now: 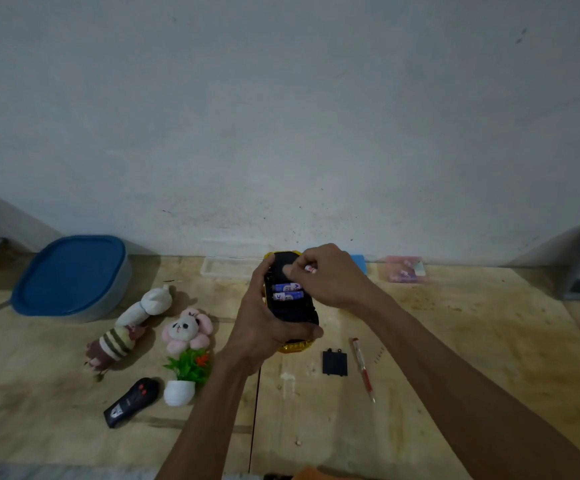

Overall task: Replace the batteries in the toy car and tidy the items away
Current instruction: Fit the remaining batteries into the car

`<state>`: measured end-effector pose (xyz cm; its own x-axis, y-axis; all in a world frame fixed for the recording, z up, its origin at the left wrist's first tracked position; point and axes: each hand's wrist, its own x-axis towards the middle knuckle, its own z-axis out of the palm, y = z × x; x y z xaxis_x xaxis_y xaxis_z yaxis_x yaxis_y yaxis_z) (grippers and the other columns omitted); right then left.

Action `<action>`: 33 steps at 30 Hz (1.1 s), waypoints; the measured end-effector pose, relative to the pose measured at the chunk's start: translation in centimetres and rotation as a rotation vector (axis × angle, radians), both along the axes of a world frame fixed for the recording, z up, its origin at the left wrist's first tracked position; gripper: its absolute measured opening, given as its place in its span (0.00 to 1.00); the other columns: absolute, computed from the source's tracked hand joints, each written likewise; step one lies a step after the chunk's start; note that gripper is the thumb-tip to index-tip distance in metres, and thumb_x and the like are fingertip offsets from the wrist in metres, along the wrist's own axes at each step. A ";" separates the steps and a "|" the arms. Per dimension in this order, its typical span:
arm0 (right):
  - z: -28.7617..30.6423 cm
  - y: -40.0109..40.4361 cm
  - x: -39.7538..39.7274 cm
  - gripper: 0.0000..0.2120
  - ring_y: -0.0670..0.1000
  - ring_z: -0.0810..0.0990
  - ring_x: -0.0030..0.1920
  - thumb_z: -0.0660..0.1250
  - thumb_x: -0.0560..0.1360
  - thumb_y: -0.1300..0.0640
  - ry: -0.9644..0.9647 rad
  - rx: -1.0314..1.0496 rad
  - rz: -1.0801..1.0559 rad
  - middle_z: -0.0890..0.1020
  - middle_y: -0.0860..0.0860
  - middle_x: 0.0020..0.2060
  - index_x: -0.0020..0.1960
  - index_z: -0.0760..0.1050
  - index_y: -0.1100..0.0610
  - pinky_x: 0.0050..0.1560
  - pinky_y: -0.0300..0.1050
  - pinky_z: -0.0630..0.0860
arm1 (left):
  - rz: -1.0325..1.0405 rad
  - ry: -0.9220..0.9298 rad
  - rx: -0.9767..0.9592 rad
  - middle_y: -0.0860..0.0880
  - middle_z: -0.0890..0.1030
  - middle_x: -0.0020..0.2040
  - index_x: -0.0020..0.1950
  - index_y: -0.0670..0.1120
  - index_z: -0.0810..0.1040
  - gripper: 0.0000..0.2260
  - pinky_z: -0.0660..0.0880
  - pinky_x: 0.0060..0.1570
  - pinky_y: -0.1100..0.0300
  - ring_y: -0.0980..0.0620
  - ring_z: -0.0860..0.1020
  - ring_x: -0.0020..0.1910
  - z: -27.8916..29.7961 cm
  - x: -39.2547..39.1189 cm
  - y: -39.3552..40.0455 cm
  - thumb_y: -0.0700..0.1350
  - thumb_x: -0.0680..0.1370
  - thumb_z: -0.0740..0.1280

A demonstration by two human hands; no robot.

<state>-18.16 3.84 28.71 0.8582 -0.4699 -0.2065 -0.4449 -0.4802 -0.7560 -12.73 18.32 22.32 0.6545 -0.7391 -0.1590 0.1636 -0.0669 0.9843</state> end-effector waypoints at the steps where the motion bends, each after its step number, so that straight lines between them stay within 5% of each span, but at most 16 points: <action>1: 0.5 -0.2 -0.1 0.06 0.48 0.79 0.44 0.65 0.80 0.55 0.005 0.096 -0.014 0.81 0.49 0.44 0.51 0.80 0.55 0.38 0.37 0.75 | 0.006 0.009 0.004 0.51 0.76 0.68 0.78 0.57 0.63 0.57 0.83 0.51 0.48 0.52 0.82 0.59 -0.2 0.0 0.1 0.30 0.55 0.84; 4: 1.0 -0.8 -0.9 0.10 0.48 0.83 0.42 0.61 0.81 0.66 -0.055 0.356 -0.024 0.83 0.55 0.46 0.59 0.78 0.60 0.41 0.39 0.79 | 0.021 0.057 0.006 0.54 0.77 0.66 0.77 0.59 0.63 0.59 0.81 0.54 0.40 0.48 0.82 0.59 -0.5 0.0 0.4 0.36 0.51 0.86; 7: 0.1 -0.5 -1.6 0.08 0.50 0.84 0.48 0.66 0.79 0.65 -0.209 0.561 -0.115 0.85 0.57 0.49 0.56 0.81 0.59 0.49 0.43 0.82 | 0.019 0.056 -0.006 0.55 0.77 0.66 0.77 0.59 0.63 0.59 0.80 0.55 0.37 0.45 0.81 0.61 -0.7 -0.1 0.4 0.33 0.53 0.86; 11: -1.8 0.6 -2.4 0.08 0.48 0.83 0.48 0.73 0.74 0.61 -0.345 0.695 -0.345 0.86 0.55 0.48 0.53 0.83 0.57 0.42 0.36 0.78 | 0.039 0.045 0.000 0.51 0.74 0.71 0.77 0.58 0.63 0.60 0.80 0.57 0.38 0.45 0.79 0.64 -0.5 -0.3 0.3 0.39 0.51 0.87; 22: -4.8 2.4 -3.7 0.06 0.40 0.83 0.39 0.79 0.68 0.54 -0.363 0.240 -0.404 0.85 0.45 0.36 0.43 0.85 0.53 0.38 0.31 0.79 | 0.080 0.040 -0.039 0.51 0.77 0.66 0.79 0.55 0.61 0.57 0.83 0.48 0.49 0.45 0.83 0.56 0.0 -0.4 0.4 0.24 0.58 0.81; 30: -5.8 3.5 -3.7 0.06 0.41 0.82 0.39 0.79 0.69 0.54 -0.334 0.257 -0.395 0.85 0.47 0.37 0.42 0.85 0.55 0.37 0.34 0.78 | 0.079 0.051 -0.049 0.48 0.76 0.67 0.79 0.54 0.60 0.56 0.83 0.47 0.50 0.48 0.84 0.55 -0.4 -0.7 0.6 0.22 0.60 0.79; 33: -5.9 3.6 -3.8 0.08 0.44 0.80 0.39 0.78 0.70 0.52 -0.287 0.119 -0.334 0.84 0.48 0.39 0.43 0.85 0.56 0.39 0.36 0.77 | 0.071 0.019 -0.039 0.48 0.77 0.67 0.79 0.55 0.60 0.55 0.83 0.47 0.50 0.49 0.84 0.54 -0.6 -0.8 0.8 0.23 0.61 0.79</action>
<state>-21.93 7.47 22.85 0.6940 -0.7181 -0.0520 -0.3250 -0.2480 -0.9126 -13.51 19.17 21.74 0.7027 -0.6968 -0.1437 0.1850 -0.0161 0.9826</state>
